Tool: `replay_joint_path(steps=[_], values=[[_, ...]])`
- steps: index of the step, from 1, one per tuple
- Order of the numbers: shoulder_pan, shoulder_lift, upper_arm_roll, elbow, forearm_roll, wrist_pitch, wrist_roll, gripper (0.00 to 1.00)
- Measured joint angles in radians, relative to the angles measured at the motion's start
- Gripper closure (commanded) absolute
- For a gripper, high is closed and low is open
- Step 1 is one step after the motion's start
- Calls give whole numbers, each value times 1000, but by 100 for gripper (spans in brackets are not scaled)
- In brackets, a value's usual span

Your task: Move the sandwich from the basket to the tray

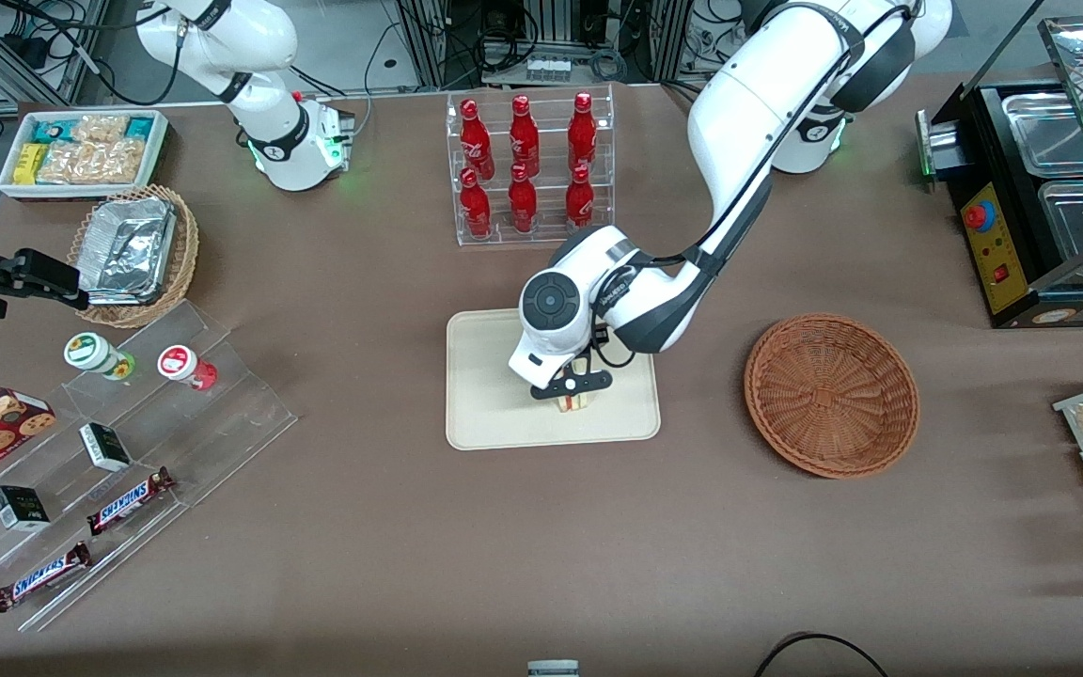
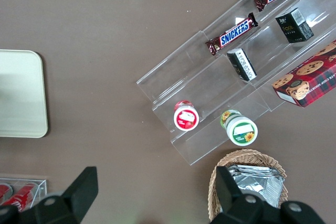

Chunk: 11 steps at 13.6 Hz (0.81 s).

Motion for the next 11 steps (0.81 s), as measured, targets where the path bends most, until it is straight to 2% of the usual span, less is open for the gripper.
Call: replay_joint_path(steps=[3,11], values=[[0,-1,0,29,0,-20,-1,0],[2,-59,-3,164,0,-243,42,0]])
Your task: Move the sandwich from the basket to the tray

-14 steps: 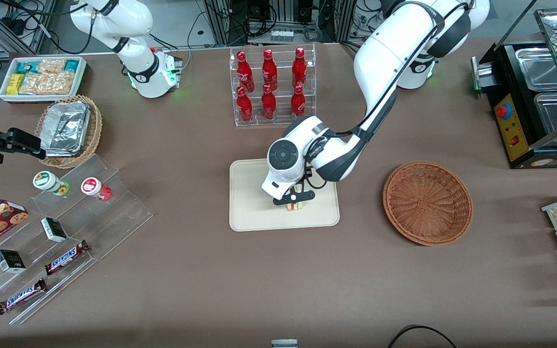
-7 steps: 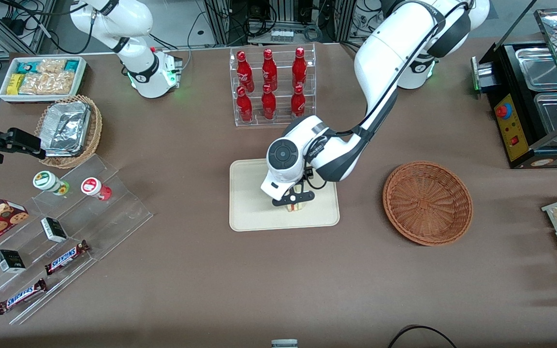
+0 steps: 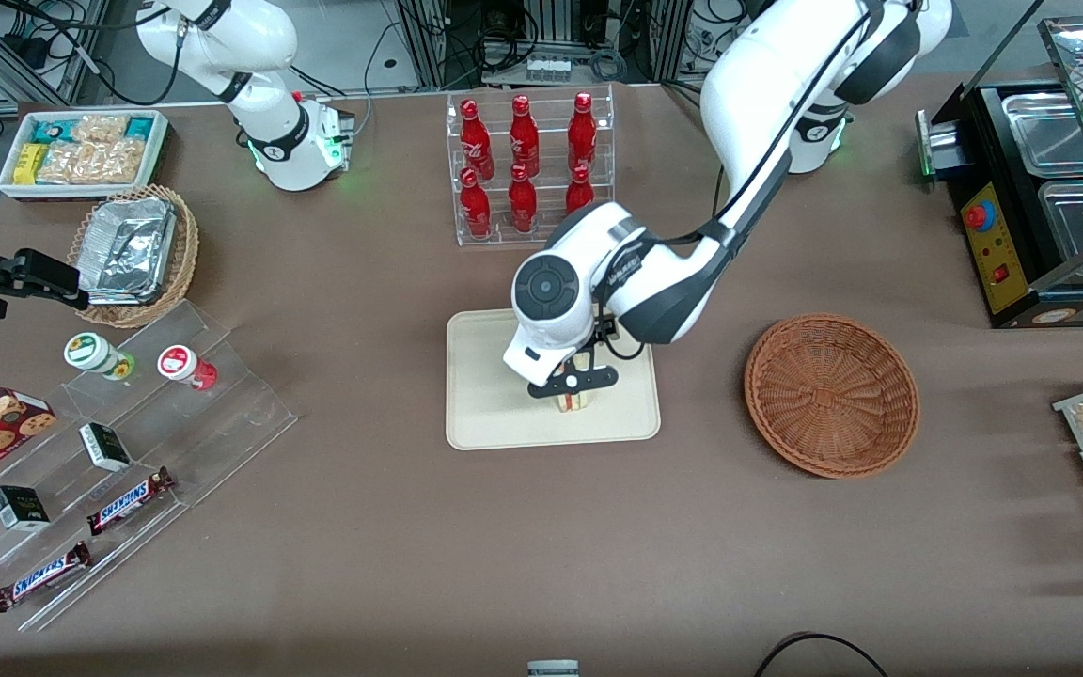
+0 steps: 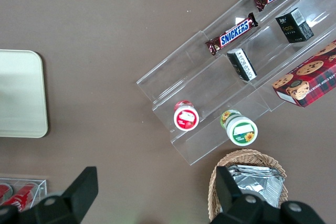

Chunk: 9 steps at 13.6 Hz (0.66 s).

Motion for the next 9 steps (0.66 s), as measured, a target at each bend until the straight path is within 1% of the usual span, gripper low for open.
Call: replay_joint_path(steps=[5,7,9], values=[[62,-149,4,9,-48,-139,104,0],[92,-209,8,-6,-50,-187,115,0],[137,-256,12,-39,-50,-196,119,0]])
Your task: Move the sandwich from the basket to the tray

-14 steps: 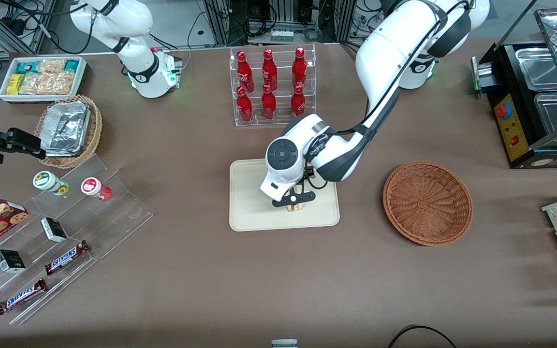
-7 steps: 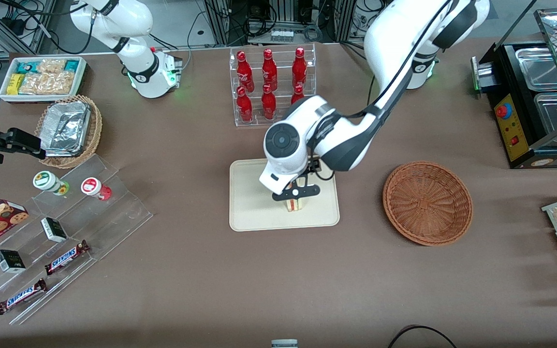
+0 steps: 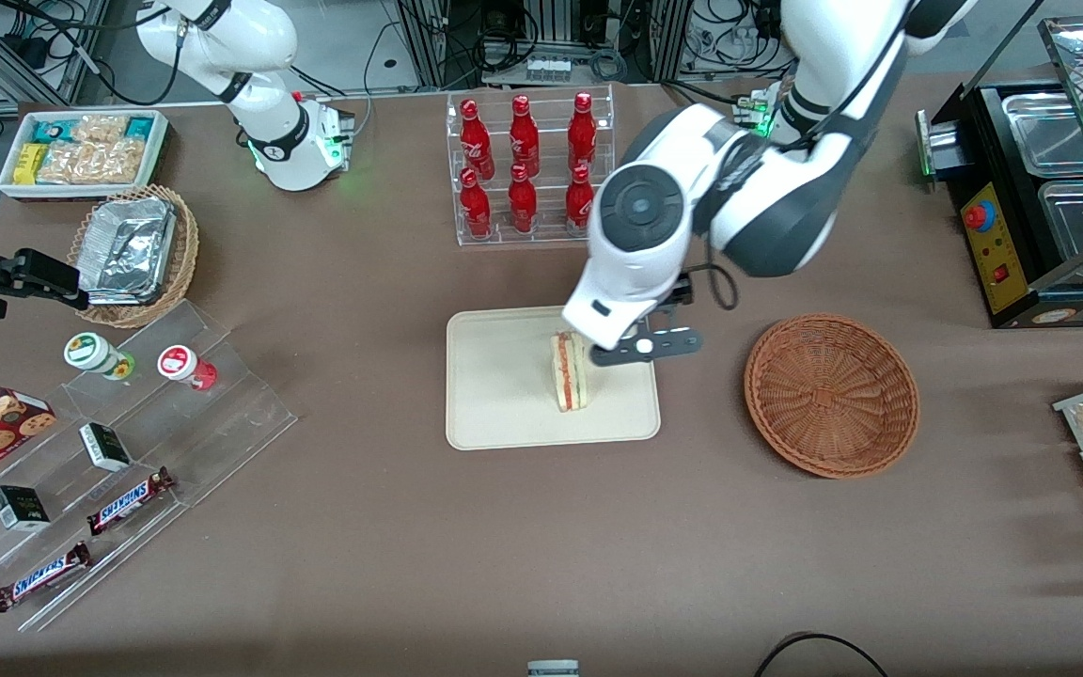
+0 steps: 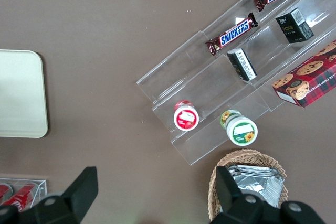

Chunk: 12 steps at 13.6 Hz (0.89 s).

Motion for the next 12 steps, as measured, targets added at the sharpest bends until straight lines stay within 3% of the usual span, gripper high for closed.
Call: replay_joint_path(steps=[10,12], values=[[197,-47,21,-44,-4,-16,232,0],[258,-92,22,-87,-37,-16,324,0]])
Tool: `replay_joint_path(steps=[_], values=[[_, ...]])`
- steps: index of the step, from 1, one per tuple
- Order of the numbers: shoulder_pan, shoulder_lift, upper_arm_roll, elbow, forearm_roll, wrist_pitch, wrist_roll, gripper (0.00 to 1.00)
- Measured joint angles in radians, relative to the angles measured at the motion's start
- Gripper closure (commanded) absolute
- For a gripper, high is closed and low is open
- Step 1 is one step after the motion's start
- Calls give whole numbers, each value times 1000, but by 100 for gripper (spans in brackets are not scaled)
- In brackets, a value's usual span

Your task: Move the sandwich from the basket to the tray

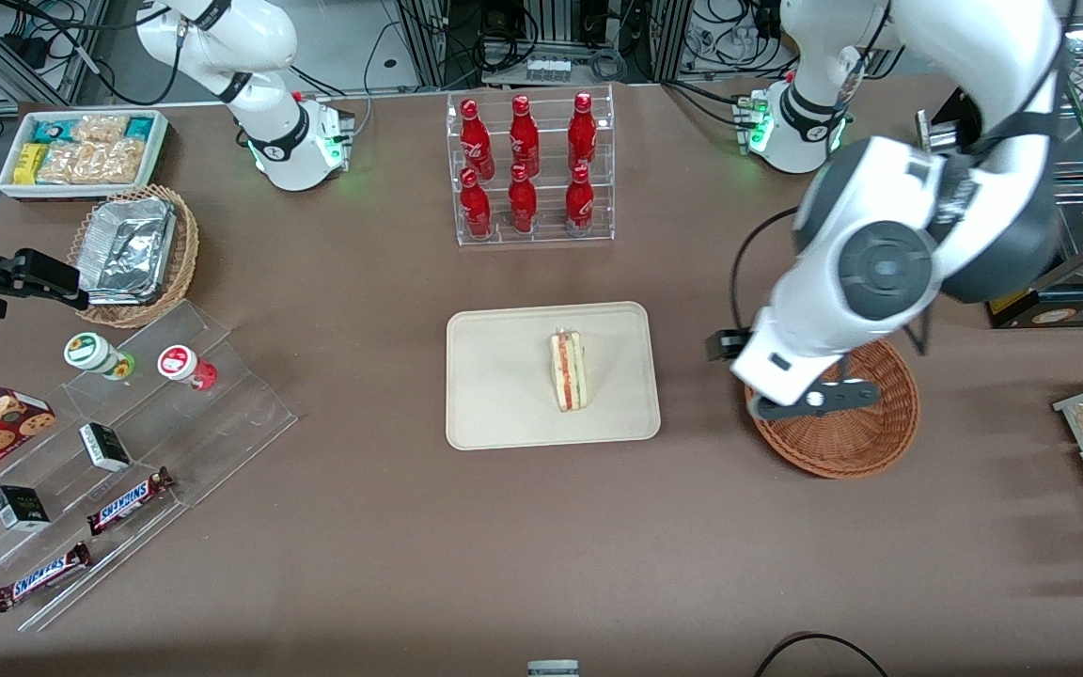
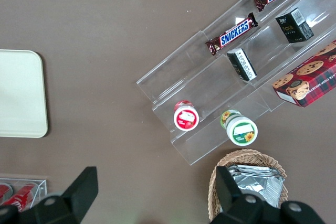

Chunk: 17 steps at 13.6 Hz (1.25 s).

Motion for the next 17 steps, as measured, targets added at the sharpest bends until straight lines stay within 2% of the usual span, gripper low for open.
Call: replay_joint_path(steps=[3,6,17], values=[[100,-110,1,-102,-37,0,181,0],[164,-218,2,-189,-43,-19,265,0],[250,-407,7,-252,-44,-195,298,0]])
